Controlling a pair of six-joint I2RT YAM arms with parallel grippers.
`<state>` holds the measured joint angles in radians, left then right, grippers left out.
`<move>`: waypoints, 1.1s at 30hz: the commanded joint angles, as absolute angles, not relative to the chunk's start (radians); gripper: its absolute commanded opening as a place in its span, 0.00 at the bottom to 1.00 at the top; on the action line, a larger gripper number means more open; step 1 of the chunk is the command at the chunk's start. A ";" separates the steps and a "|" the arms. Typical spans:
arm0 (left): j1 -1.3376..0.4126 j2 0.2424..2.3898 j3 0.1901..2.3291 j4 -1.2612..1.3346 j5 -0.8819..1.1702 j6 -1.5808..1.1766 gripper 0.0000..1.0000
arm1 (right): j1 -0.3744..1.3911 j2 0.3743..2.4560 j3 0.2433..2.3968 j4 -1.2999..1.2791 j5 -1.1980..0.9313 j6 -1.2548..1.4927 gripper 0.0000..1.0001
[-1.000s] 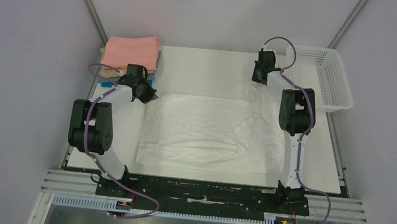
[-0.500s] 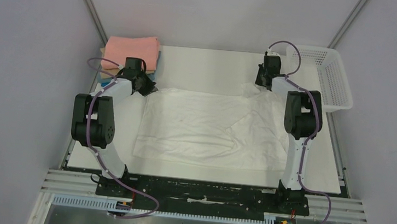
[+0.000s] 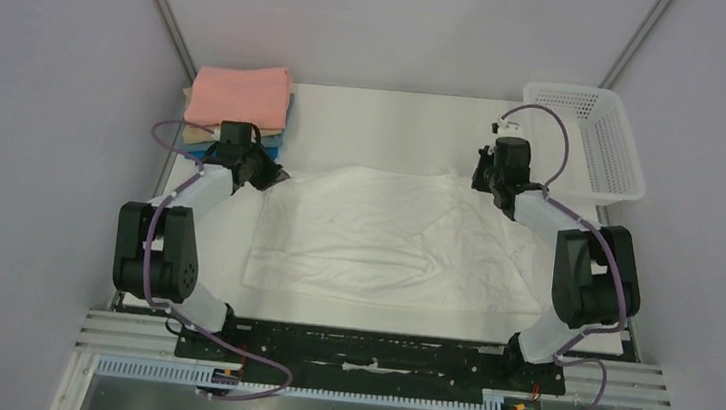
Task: Fold and stack the t-shirts
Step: Fold the other side of the tshirt into a rectangle
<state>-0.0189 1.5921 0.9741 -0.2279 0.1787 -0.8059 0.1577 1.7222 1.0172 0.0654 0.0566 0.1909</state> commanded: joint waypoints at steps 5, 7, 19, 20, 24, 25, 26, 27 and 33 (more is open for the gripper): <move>-0.015 1.423 0.854 -0.195 0.217 -0.778 0.02 | 0.189 1.378 0.763 0.084 0.116 0.198 0.00; -0.015 1.379 0.821 -0.202 0.209 -0.778 0.02 | 0.194 1.299 0.718 0.055 0.120 0.188 0.00; -0.002 1.135 0.683 -0.304 0.098 -0.772 0.02 | 0.204 0.932 0.567 -0.189 0.159 0.180 0.00; 0.020 1.122 0.683 -0.313 0.093 -0.768 0.02 | 0.203 0.914 0.563 -0.208 0.151 0.177 0.00; 0.046 1.102 0.673 -0.329 0.085 -0.762 0.02 | 0.204 0.852 0.545 -0.273 0.159 0.192 0.00; 0.050 1.103 0.671 -0.334 0.090 -0.759 0.02 | 0.204 0.841 0.543 -0.289 0.162 0.198 0.00; 0.055 1.106 0.671 -0.347 0.090 -0.755 0.02 | 0.203 0.829 0.545 -0.309 0.167 0.199 0.00; 0.060 1.108 0.672 -0.361 0.093 -0.750 0.02 | 0.203 0.818 0.548 -0.326 0.170 0.201 0.00; 0.063 1.092 0.634 -0.374 0.103 -0.739 0.02 | 0.204 0.768 0.568 -0.432 0.143 0.183 0.00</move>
